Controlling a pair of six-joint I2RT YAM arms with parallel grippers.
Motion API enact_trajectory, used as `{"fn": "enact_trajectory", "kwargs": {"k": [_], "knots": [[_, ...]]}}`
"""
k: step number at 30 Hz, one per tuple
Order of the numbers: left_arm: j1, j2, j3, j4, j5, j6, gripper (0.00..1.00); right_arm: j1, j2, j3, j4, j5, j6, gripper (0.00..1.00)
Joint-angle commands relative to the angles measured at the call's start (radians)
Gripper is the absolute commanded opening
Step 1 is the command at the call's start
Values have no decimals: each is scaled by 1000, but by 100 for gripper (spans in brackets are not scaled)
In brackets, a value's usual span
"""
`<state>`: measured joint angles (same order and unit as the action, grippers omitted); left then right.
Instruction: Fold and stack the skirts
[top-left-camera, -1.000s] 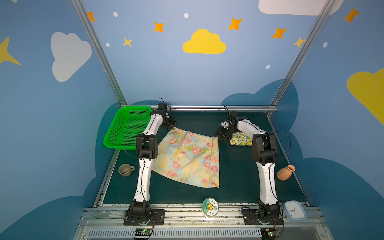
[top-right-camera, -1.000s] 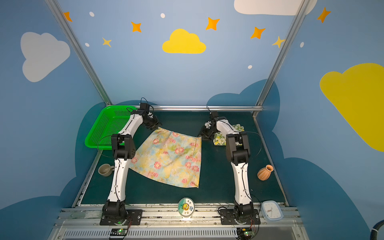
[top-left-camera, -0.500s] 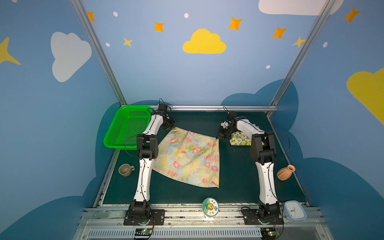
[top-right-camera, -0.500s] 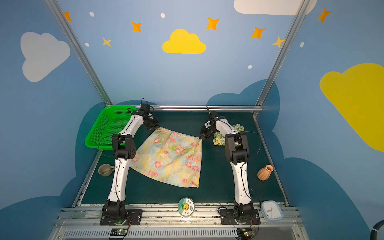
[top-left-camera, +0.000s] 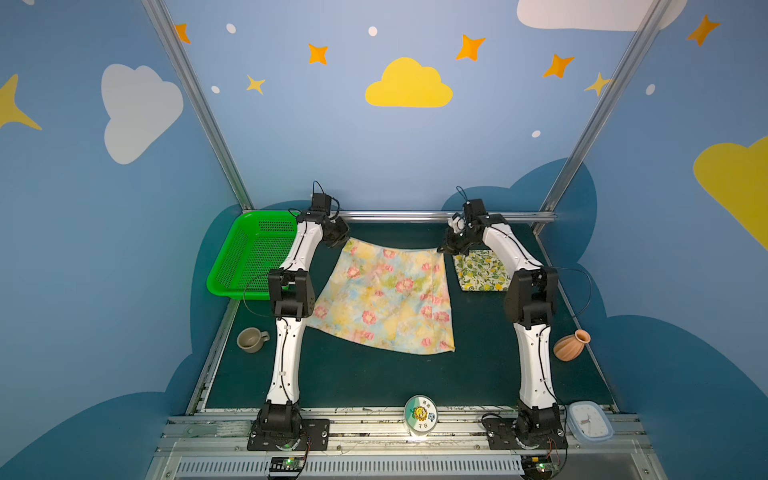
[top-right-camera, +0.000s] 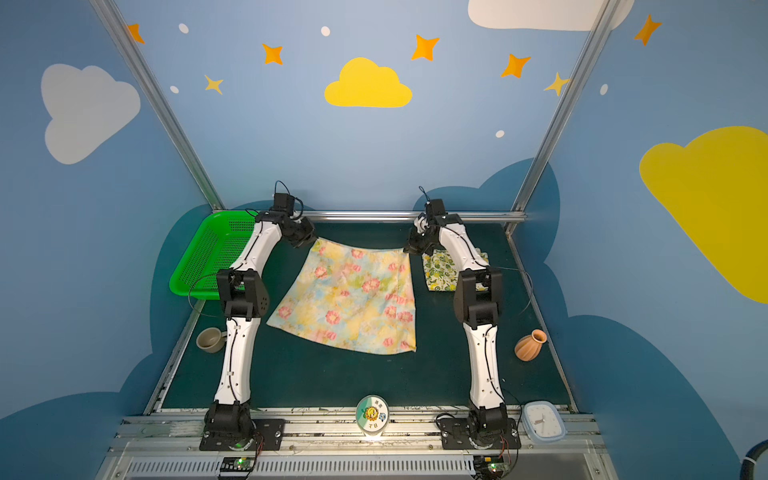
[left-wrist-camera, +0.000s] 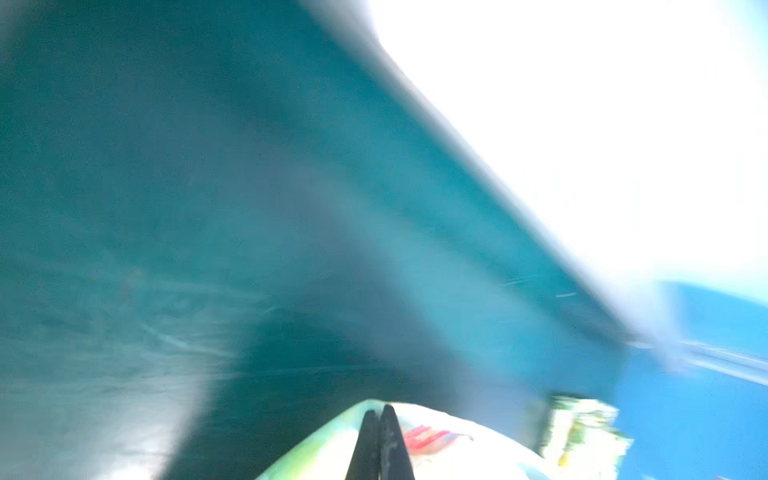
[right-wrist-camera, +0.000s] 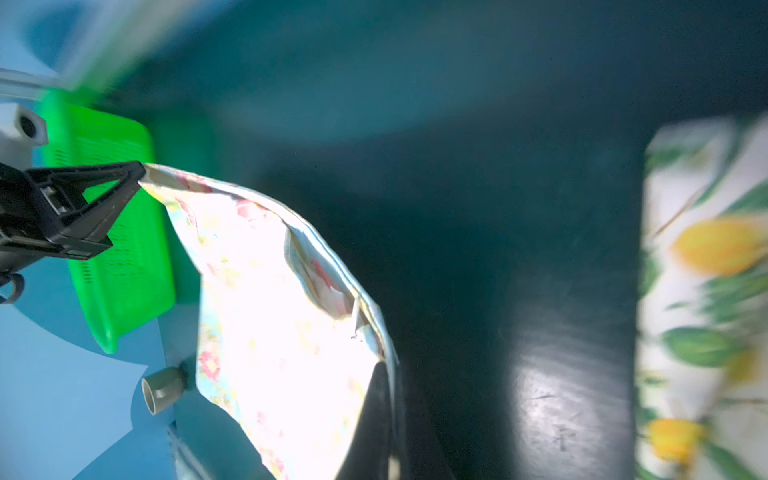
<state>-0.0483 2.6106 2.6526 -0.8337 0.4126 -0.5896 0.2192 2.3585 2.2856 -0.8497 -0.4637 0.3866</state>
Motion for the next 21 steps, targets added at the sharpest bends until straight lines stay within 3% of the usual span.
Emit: {"fn": "enact_trajectory", "kwargs": {"k": [1, 5, 8, 11, 15, 18, 21], "knots": [[28, -129, 142, 16, 10, -44, 4, -33, -124, 123, 3, 7, -72, 0], [31, -271, 116, 19, 12, -27, 4, -29, -265, 78, 84, -2, -158, 0], [11, -429, -54, 6, -12, 30, 4, -9, -404, -94, 152, -9, -211, 0], [-25, -665, -467, 114, -75, 58, 4, 33, -565, -396, 265, 12, -253, 0], [-33, -958, -1043, 307, -117, -26, 4, 86, -736, -833, 461, 45, -224, 0], [-41, -1092, -1345, 359, -118, -71, 4, 121, -797, -1062, 544, 49, -194, 0], [-56, -1166, -1548, 359, -145, -88, 4, 161, -809, -1212, 571, 41, -139, 0]]}}
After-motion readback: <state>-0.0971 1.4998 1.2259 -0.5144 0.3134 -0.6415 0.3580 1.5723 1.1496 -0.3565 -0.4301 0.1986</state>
